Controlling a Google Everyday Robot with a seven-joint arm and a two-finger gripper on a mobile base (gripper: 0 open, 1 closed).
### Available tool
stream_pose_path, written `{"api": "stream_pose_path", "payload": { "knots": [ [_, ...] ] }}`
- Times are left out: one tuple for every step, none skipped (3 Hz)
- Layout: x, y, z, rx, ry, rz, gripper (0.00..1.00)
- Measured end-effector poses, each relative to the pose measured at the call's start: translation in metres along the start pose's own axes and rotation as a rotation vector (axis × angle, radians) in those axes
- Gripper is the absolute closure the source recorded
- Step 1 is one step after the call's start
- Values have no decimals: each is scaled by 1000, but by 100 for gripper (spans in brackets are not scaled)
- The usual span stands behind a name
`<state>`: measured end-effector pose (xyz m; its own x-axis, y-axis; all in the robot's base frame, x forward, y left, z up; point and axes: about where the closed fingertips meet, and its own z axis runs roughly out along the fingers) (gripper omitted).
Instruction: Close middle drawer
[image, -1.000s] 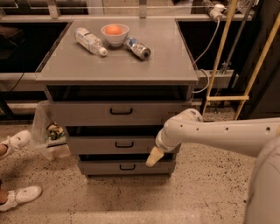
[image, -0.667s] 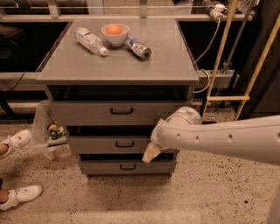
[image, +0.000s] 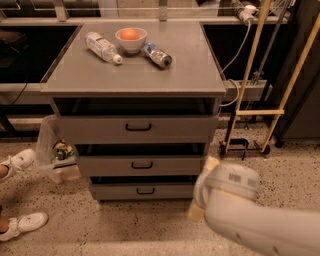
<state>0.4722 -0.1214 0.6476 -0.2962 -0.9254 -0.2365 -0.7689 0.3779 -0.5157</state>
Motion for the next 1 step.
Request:
{"api": "stream_pose_path", "payload": {
  "knots": [
    [30, 18, -28, 40, 53, 33, 0]
  ]
}}
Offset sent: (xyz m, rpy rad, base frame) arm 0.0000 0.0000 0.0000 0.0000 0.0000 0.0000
